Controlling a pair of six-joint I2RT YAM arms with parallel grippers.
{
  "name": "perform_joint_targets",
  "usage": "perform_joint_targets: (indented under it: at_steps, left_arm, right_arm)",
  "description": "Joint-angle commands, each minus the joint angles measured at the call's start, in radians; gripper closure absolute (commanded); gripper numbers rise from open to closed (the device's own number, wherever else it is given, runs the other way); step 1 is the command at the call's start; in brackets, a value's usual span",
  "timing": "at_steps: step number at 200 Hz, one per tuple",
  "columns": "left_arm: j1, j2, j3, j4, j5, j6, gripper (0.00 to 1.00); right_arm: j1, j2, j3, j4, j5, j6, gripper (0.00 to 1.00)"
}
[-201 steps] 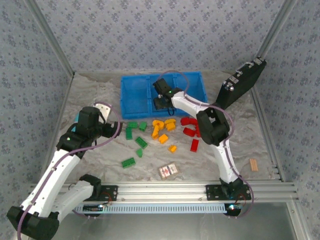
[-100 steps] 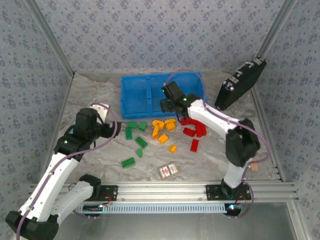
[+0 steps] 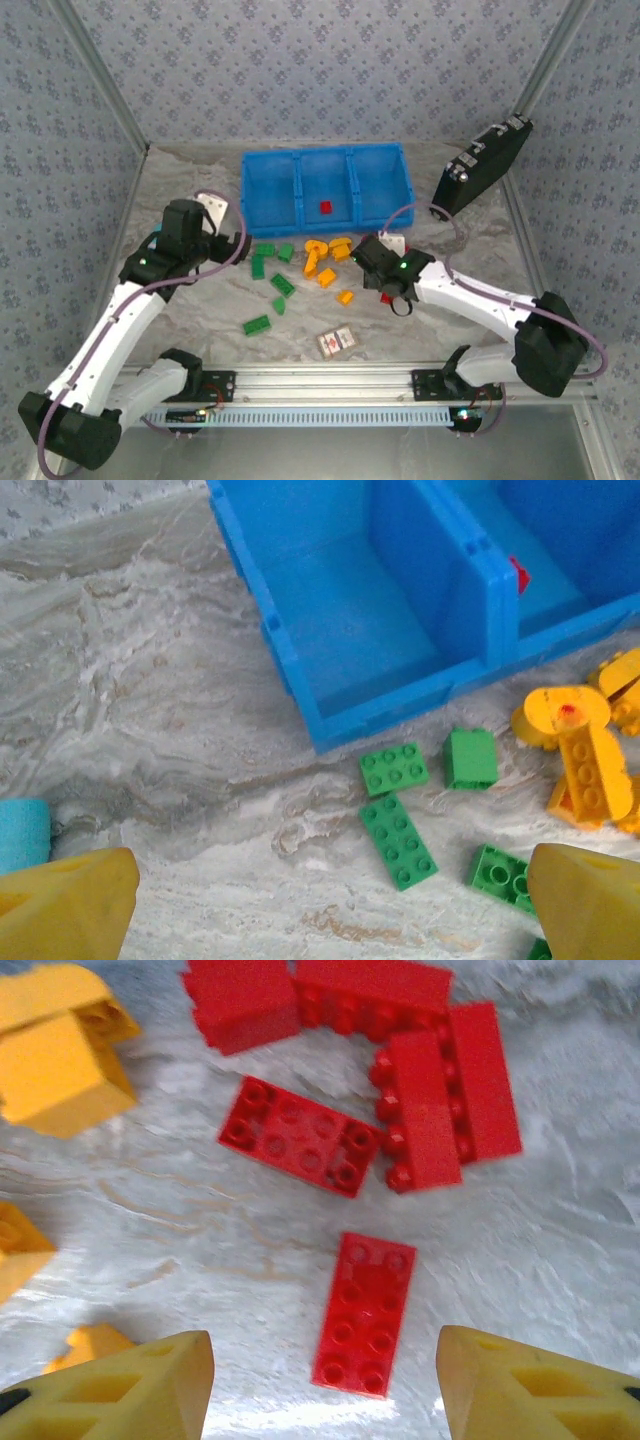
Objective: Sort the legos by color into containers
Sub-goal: Pick up the lego from the center of the table.
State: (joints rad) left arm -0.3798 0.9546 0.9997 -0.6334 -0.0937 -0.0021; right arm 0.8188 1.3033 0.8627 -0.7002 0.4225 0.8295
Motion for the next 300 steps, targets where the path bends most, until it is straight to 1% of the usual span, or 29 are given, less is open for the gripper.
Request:
perform_joint_targets:
  at_steps: [1,6,19,46,66,71,115,165,193,216,232,251,272,300]
  left_arm:
    - [-0.001,0.052,0.169,-0.039,-0.055,-0.021,0.0]
    - [-0.001,0.076,0.211,-0.084,-0.058,-0.019,0.0]
    - [-0.002,0.135,0.307,-0.133,-0.056,-0.001,0.0]
    - [-0.014,0.211,0.446,-0.125,-0.069,0.016,0.0]
    - [-0.033,0.243,0.513,-0.097,-0.104,0.035,0.0]
    - [-0.036,0.25,0.526,-0.091,-0.111,0.041,0.0]
    - [-0.055,0.311,0.597,-0.088,-0.11,0.079,0.0]
    - [-0.08,0.337,0.594,-0.079,-0.094,0.07,0.0]
    - [-0.088,0.343,0.585,-0.071,-0.082,0.064,0.0]
    - [-0.1,0.354,0.574,-0.078,-0.078,0.062,0.0]
    - [-0.105,0.355,0.56,-0.089,-0.079,0.061,0.0]
    - [-0.107,0.342,0.525,-0.099,-0.08,0.05,0.0]
    - [-0.102,0.306,0.448,-0.083,-0.07,0.044,0.0]
    - [-0.064,0.253,0.353,-0.051,-0.042,0.012,0.0]
  right_arm:
    - [-0.003,-0.022,-0.033,-0.031,0.049,0.092,0.36]
    - [-0.006,-0.02,-0.038,-0.028,0.047,0.089,0.36]
    - [-0.019,-0.015,-0.056,-0.018,0.042,0.086,0.36]
    - [-0.059,-0.01,-0.109,0.033,0.003,0.093,0.36]
    - [-0.089,-0.002,-0.151,0.094,-0.034,0.111,0.36]
    - [-0.095,0.001,-0.157,0.133,-0.041,0.114,0.36]
    - [-0.112,0.042,-0.171,0.251,-0.076,0.098,0.35]
    - [-0.133,0.12,-0.177,0.272,-0.1,0.105,0.37]
    - [-0.137,0.165,-0.182,0.285,-0.114,0.102,0.47]
    - [-0.137,0.191,-0.19,0.3,-0.121,0.101,0.48]
    - [-0.137,0.193,-0.197,0.301,-0.124,0.1,0.54]
    - [-0.139,0.187,-0.196,0.291,-0.123,0.083,0.57]
    - [-0.138,0.171,-0.185,0.27,-0.114,0.048,0.59]
    - [-0.141,0.146,-0.164,0.231,-0.106,0.018,0.64]
